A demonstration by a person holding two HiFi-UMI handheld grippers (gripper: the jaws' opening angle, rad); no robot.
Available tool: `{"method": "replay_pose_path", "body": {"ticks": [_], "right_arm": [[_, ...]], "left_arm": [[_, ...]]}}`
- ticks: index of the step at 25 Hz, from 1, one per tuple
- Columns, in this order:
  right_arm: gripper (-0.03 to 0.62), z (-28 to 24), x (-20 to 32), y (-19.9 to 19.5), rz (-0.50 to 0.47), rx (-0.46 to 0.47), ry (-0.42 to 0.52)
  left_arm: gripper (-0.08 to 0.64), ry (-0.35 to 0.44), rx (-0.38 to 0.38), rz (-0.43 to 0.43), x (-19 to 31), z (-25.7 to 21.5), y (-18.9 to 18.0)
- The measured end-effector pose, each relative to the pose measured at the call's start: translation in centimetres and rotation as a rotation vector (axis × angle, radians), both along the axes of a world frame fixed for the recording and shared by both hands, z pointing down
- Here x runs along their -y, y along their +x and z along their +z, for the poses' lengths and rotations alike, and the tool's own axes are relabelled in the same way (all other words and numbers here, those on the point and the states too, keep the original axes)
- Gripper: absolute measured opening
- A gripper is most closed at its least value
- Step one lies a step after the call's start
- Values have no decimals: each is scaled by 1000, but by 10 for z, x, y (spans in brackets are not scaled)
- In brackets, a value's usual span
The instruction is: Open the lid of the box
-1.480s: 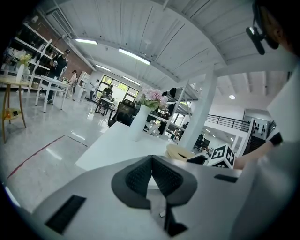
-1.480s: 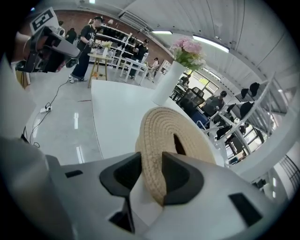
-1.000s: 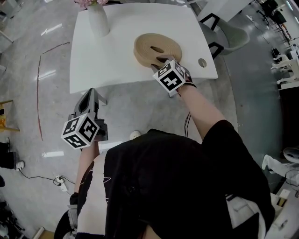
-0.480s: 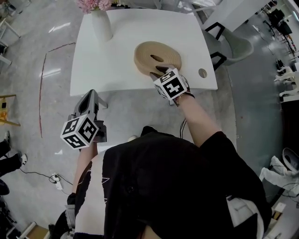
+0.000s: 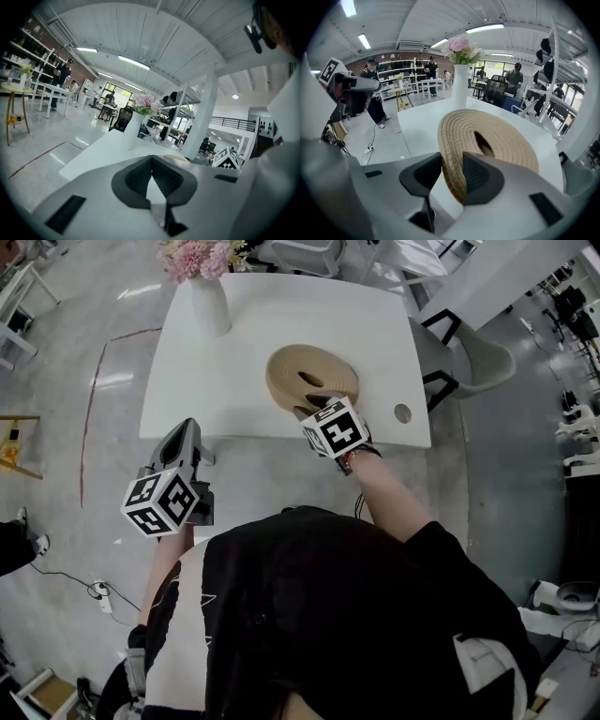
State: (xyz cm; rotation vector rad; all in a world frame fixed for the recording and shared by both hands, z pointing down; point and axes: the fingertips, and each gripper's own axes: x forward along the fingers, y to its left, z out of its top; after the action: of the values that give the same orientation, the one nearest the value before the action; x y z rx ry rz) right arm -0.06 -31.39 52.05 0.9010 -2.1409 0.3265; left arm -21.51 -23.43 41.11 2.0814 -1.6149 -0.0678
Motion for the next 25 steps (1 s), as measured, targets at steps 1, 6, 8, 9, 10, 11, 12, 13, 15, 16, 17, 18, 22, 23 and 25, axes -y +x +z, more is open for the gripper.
{"method": "replay_pose_path", "body": {"ticks": [1,6,8,9,10,11,12,13,15,16,17,18,22,23,25], "right_arm": [[142,-1,0,0,-1,10,-6],[143,-2,0,-1,-5,44,-33],[143,-3,-1,-2,-7,51,-40],[143,-3,-1,-2,-6,54,-43],[143,-3,-1,-2,-5,59,-47],[143,-4,0,-2,-2,65,-52],[143,-4,1,-2,2,73,-59],[144,-5,1,-1,7,81,-65],[143,-6,2,0,16,96,-74],[143,-6,3,1,19,105,-77],[143,-5,4,3,22,114,-80],[143,-5,5,4,24,124,-82],[143,-7,6,5,31,162,-91],[143,-8,6,5,31,169,-91],[143,-9,6,4,30,180,-89]], "left_arm": [[11,-2,1,-4,-1,0,1],[11,-9,2,-26,-2,-2,0],[11,-8,3,-32,-2,-4,-1],[11,-7,5,-34,-2,-5,-2],[11,-5,7,-35,-2,-7,-2],[11,-4,10,-35,-1,-8,-2],[11,-4,13,-35,0,-9,-1],[11,-3,16,-34,1,-10,-1],[11,-5,20,-34,0,-10,0],[11,-6,22,-36,0,-9,1],[11,-7,23,-39,0,-8,1],[11,-9,23,-41,1,-7,1],[11,-15,22,-44,0,-3,1],[11,-16,22,-42,0,-3,1],[11,-19,23,-41,-1,-3,2]]}}
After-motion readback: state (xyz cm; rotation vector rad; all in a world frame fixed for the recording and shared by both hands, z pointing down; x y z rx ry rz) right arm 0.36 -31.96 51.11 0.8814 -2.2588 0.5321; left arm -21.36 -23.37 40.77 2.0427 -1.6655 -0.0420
